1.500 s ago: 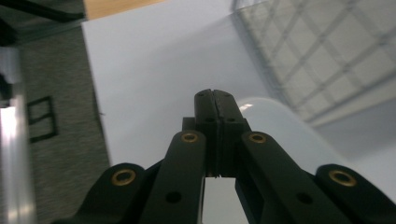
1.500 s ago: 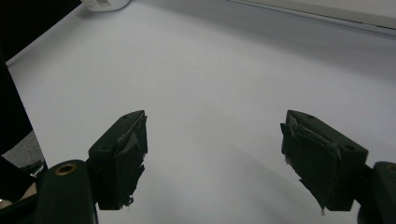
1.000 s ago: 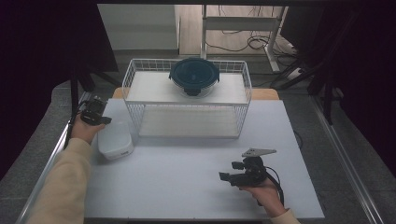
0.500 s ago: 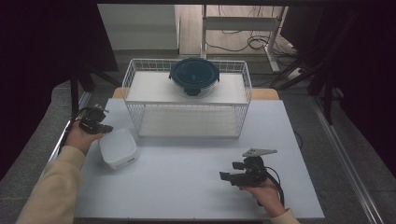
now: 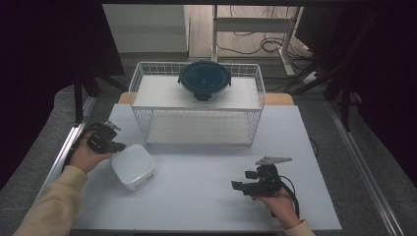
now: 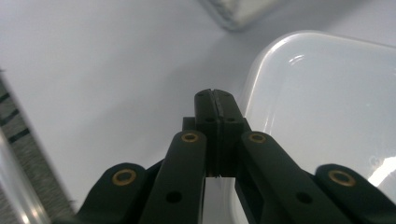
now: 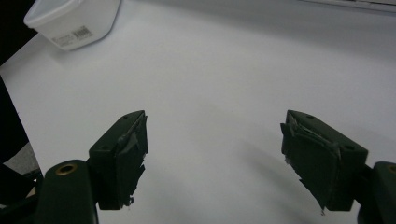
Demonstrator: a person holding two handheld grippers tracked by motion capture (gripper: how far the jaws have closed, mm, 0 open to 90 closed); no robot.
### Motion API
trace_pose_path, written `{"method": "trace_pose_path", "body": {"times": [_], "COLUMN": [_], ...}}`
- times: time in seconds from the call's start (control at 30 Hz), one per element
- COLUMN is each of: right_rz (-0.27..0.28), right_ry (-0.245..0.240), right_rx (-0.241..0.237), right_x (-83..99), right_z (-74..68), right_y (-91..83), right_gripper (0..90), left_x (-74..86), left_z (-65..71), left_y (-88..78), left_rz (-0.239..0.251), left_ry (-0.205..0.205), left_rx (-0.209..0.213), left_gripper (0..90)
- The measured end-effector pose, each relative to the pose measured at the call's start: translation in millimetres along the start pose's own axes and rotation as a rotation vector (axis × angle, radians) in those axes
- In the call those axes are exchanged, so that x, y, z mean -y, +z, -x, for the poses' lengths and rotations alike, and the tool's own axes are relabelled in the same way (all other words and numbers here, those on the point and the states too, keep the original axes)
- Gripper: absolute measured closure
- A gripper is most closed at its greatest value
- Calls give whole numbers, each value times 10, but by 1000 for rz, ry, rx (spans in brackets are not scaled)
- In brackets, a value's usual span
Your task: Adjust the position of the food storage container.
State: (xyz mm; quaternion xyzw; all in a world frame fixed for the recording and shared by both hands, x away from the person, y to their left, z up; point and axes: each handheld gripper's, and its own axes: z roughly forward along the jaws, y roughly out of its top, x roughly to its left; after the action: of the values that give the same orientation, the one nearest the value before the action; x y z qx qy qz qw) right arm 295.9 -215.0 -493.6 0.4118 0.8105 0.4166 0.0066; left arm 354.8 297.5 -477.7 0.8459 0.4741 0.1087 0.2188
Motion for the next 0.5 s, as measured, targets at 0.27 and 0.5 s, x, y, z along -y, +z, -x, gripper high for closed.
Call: {"method": "trace_pose_path", "body": {"times": [0.27, 0.5], "right_rz": [-1, -4], "right_ry": [1, 3], "right_rx": [1, 0], "right_x": [4, 6], "right_z": [-5, -6], "right_y": [7, 17], "right_gripper": [221, 221], "left_x": [53, 85], "left_z": [313, 487], "left_y": [-19, -3], "left_rz": [7, 24], "left_ry": [13, -2], "left_rx": [51, 139], "left_gripper": [900, 900]}}
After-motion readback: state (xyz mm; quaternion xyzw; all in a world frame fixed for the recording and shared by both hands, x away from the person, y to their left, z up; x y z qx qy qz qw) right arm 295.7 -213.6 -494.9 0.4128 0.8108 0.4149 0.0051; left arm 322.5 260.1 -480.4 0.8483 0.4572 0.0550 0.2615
